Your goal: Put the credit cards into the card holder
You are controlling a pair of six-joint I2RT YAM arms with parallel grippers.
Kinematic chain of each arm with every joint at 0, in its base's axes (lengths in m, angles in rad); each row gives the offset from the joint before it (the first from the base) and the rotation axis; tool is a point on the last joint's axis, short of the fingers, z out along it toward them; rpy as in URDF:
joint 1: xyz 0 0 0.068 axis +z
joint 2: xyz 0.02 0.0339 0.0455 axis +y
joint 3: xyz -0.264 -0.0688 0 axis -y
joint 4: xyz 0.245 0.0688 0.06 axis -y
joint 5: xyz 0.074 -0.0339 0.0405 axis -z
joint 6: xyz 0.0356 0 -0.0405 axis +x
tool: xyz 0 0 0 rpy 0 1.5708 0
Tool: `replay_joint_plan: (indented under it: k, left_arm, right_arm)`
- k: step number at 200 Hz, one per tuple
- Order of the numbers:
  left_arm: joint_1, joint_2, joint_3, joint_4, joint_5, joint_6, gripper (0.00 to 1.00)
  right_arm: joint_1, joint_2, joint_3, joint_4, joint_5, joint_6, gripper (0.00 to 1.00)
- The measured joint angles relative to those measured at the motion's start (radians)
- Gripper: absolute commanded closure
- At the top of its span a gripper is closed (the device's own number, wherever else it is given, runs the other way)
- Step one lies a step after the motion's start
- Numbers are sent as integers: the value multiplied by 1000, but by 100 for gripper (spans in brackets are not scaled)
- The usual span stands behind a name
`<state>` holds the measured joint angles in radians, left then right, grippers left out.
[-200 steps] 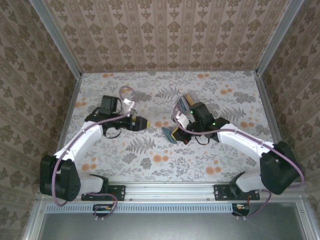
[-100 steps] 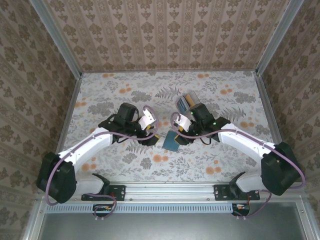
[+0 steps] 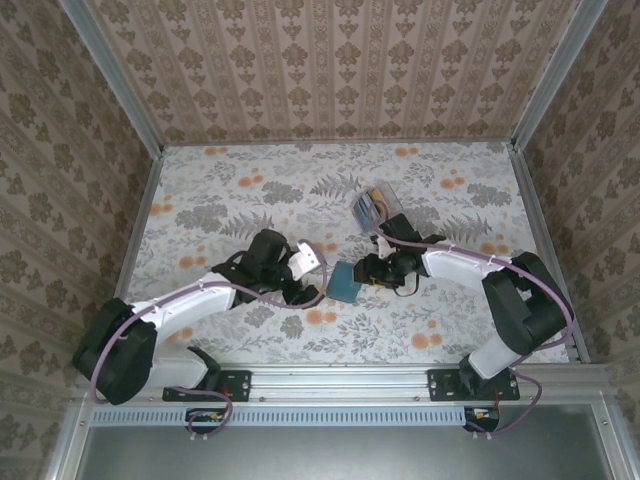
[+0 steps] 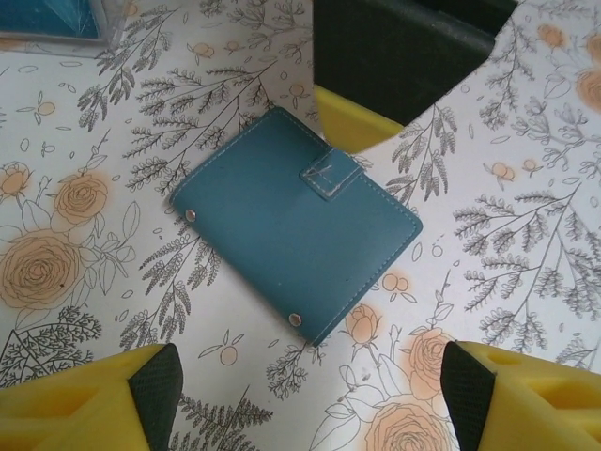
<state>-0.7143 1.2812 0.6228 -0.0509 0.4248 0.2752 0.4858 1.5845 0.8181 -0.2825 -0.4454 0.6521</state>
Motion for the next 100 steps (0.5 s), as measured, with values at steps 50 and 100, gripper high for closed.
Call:
replay_joint_plan:
  k: [50,100]
  left_arm:
    - [1,9,-13,23,-10,34,23]
    - [-6,46,-21,54,9,37,23]
  right_arm:
    - [3,54,-29,110,-105,189,48]
    - [3,123,-46,246,-146,246,79]
